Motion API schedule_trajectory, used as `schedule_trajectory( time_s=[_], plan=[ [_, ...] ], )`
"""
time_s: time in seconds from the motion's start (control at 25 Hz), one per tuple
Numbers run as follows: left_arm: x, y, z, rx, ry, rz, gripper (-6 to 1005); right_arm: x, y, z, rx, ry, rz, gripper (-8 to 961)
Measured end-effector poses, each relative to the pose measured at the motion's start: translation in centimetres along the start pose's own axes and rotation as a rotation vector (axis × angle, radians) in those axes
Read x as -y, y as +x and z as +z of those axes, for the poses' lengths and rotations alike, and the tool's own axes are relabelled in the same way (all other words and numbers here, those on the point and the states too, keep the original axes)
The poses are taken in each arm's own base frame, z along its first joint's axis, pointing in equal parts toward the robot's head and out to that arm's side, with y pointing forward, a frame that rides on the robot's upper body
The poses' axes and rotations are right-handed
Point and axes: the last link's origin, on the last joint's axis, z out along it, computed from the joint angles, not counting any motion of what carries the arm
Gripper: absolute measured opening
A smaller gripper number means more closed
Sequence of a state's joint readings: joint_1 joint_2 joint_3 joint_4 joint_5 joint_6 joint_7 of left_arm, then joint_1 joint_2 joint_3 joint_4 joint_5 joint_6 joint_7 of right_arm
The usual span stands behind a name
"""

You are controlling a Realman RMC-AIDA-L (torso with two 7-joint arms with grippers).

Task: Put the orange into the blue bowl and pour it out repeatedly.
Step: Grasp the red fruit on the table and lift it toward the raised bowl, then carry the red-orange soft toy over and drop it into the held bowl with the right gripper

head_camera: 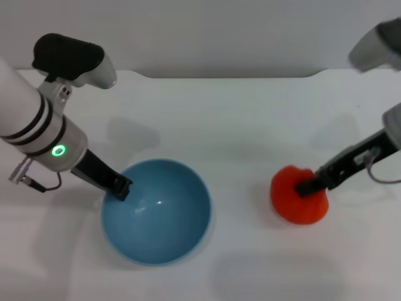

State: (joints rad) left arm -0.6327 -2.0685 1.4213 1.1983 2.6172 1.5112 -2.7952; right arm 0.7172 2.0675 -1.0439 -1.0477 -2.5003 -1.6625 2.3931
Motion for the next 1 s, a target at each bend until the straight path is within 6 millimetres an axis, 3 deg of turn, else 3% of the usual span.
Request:
schedule_trajectory(
  time_s=[0.24,0.4,0.68,1.0],
  plan=[
    [-1.7,1.2,0.1,0.030,-0.024,0.057,-1,-3.2,-2.8,-3.9,0.154,-0.103,-0.153,168],
    [-3.4,2.2,0.4,0.056,-0.038,0.110,-1,-5.8,-4.3,-5.0,0.223,-0.162,-0.269,140],
    [-5.3,3.7,0.5,0.031,-0.069,0.163,-1,-8.8,-5.0,-2.9,0.156,-0.236,-0.453,145],
    [-5.9,4.3,0.2,-0.003,-0.095,0.174,-1,-8.9,-4.9,0.3,0.038,-0.140,-0.496,207]
  ],
)
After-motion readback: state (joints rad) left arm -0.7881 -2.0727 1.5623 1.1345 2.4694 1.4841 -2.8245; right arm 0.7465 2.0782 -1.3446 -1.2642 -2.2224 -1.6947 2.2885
